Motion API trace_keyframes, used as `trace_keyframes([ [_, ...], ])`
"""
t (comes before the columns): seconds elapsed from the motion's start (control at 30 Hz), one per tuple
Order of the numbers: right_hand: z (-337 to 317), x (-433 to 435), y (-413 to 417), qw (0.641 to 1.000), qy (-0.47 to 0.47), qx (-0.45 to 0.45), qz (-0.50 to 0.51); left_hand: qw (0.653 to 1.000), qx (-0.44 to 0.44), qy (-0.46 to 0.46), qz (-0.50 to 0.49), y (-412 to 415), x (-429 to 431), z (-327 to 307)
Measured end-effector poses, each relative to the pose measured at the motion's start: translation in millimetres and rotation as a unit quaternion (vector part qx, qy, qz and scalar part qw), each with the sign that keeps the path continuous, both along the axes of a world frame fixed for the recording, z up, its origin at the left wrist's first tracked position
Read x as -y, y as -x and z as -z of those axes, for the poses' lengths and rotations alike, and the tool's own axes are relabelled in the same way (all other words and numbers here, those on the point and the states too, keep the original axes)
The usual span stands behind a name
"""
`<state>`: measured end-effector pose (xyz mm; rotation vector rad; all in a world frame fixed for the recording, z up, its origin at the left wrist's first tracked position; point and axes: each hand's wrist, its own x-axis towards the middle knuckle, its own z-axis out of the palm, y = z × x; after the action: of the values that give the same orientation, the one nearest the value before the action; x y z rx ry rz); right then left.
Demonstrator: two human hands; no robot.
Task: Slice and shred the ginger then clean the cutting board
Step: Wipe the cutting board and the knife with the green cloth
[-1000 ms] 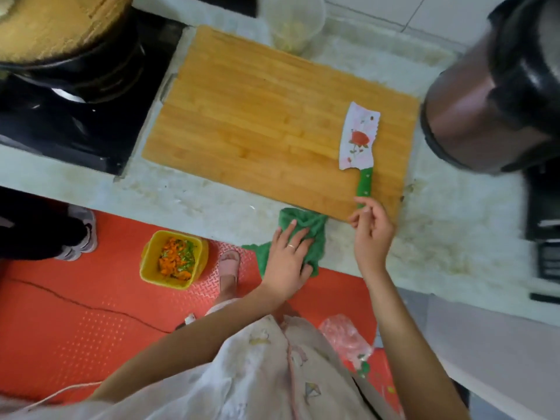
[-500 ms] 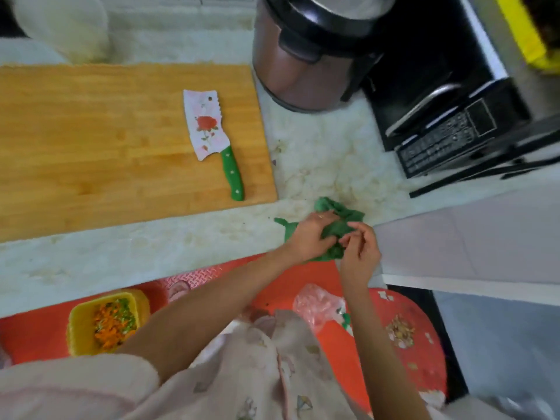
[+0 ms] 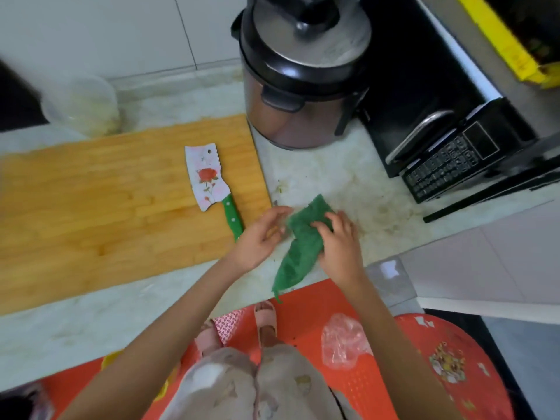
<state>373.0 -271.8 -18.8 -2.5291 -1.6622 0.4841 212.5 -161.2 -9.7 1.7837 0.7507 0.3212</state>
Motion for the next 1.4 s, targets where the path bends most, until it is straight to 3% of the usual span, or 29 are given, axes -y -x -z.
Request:
trace_keyframes([
  [0.1, 2.0, 0.9, 6.1, 0.976, 0.182, -0.116, -0.011, 0.971, -0.079, -0.225, -0.023, 23.7, -24.2, 9.3],
  [0.13, 9.0, 2.6, 14.2, 0.972, 0.195, -0.134, 0.011, 0.954, -0.132, -0.268, -0.04, 28.4, -30.7, 12.5],
  [0.23, 30.4, -0.9, 37.6, 0.988, 0.114, -0.081, 0.057, 0.914, -0.307, -0.265, -0.016, 35.1, -42.3, 18.7],
  [0.33, 40.9, -34.7, 29.0, 0.996, 0.009, -0.059, 0.062, 0.892, -0.385, -0.238, -0.006, 38.8, -51.9, 26.7],
  [0.5, 35.4, -119.2, -16.8, 0.996, -0.023, -0.082, 0.0, 0.867, -0.421, -0.267, 0.027, 39.0, -58.4, 24.5],
  [0.63, 26.6, -202.2, -28.8, 0.984, 0.039, -0.118, -0.127, 0.866, -0.427, -0.26, 0.022, 37.4, -59.7, 22.3],
  [0.73, 36.3, -196.9, -14.9, 0.986, -0.059, -0.15, -0.035, 0.862, -0.436, -0.259, 0.017, 35.0, -57.8, 22.8],
  [0.8, 44.0, -167.8, -1.8, 0.987, -0.12, -0.088, 0.062, 0.861, -0.435, -0.262, 0.017, 34.3, -57.2, 24.0],
  [0.87, 46.4, -139.9, 2.0, 0.992, -0.076, -0.034, 0.092, 0.863, -0.43, -0.266, 0.013, 35.2, -59.1, 25.7],
  [0.93, 45.5, -108.8, -0.2, 0.998, -0.028, -0.041, 0.031, 0.863, -0.429, -0.267, 0.015, 36.2, -59.4, 26.2],
  [1.07, 25.8, -31.0, -12.2, 0.993, 0.013, -0.096, -0.073, 0.858, -0.436, -0.27, 0.031, 36.2, -57.1, 23.2],
  [1.2, -18.8, -17.3, -51.5, 0.954, 0.18, -0.219, -0.098, 0.86, -0.437, -0.259, 0.043, 37.7, -59.9, 19.1],
  [1.23, -27.5, -23.8, -61.3, 0.956, 0.161, -0.235, -0.064, 0.861, -0.437, -0.257, 0.046, 37.7, -59.2, 18.4],
  [1.3, -37.3, -49.4, -71.3, 0.971, 0.024, -0.238, 0.004, 0.859, -0.439, -0.257, 0.05, 37.9, -58.2, 18.4],
  [1.37, -34.9, -92.3, -67.0, 0.975, -0.104, -0.197, 0.016, 0.857, -0.442, -0.259, 0.053, 38.1, -58.4, 18.6],
  [1.4, -28.7, -116.0, -59.3, 0.978, -0.123, -0.171, -0.002, 0.857, -0.443, -0.259, 0.052, 38.2, -58.2, 18.8],
])
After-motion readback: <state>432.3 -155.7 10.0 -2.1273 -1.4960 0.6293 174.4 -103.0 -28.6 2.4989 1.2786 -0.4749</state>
